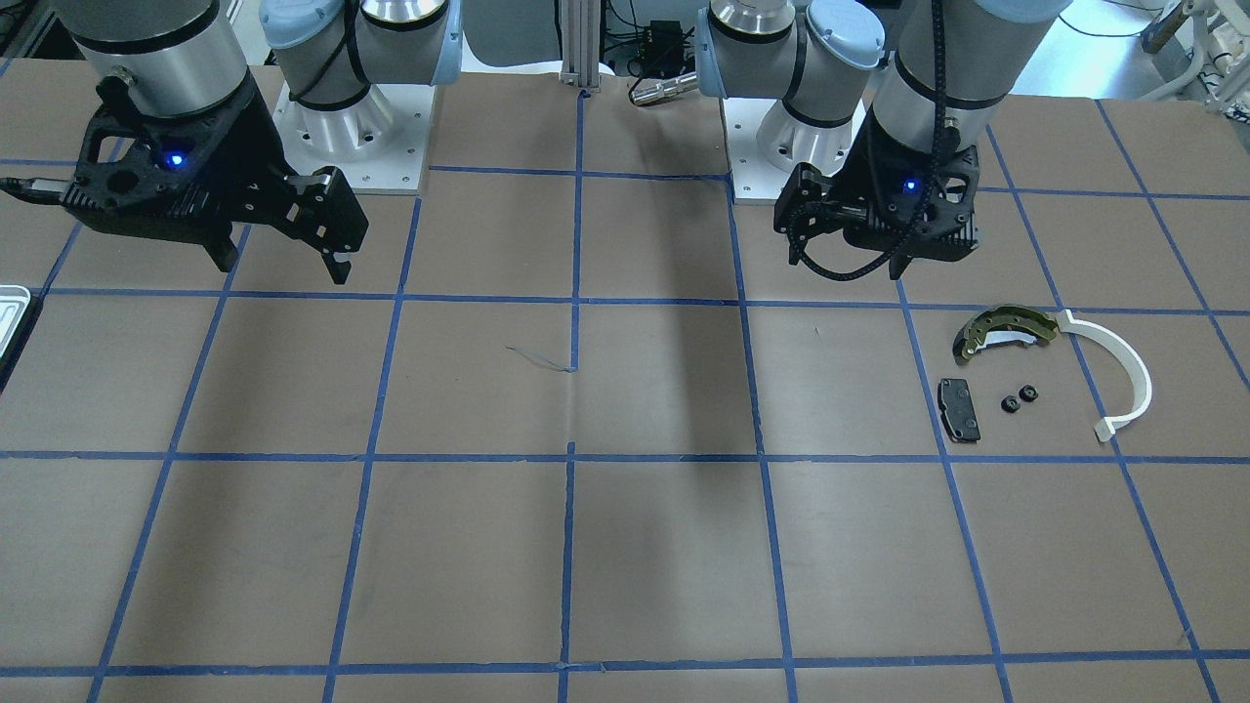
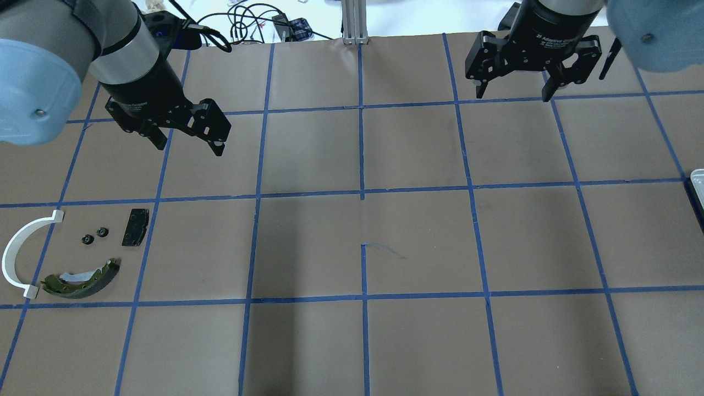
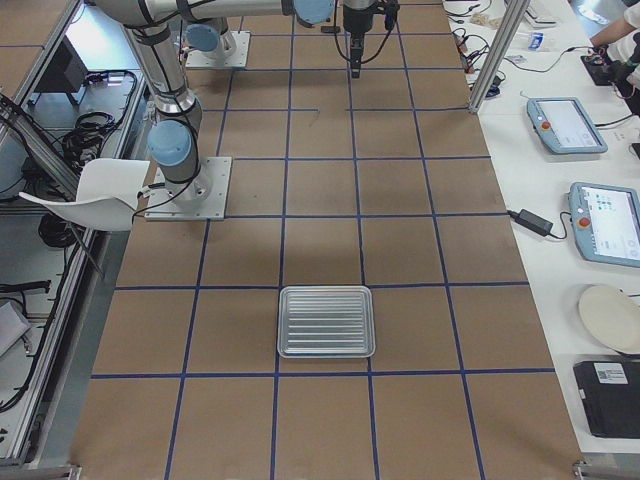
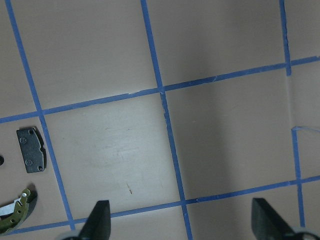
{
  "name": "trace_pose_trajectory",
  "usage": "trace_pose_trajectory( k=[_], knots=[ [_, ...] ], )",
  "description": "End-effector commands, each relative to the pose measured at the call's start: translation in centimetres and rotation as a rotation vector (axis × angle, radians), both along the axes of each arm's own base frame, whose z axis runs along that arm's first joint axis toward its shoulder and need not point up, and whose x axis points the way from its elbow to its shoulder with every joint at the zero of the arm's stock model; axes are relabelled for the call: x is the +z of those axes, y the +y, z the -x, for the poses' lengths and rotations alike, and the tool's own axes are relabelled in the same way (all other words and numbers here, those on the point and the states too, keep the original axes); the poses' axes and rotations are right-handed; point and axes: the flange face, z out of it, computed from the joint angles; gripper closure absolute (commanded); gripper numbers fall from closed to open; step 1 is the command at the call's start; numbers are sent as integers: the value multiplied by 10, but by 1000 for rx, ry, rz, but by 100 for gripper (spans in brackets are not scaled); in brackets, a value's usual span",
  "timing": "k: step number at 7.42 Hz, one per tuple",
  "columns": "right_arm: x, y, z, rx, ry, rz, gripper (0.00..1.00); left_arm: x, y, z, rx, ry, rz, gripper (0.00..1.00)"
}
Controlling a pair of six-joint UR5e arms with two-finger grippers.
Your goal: Place bearing gear from tray to pile
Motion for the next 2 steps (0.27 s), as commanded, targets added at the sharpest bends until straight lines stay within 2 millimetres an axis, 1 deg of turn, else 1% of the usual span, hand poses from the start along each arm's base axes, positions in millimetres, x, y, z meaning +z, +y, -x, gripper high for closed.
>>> trace_pose_trajectory(
  k=[1,2],
  knots=[
    [1,2,1,18,0,-13,0,4,4,-5,8,0,4,0],
    [-9,11,0,52,10,-87,0,5,4,-5,11,1,6,0]
  ],
)
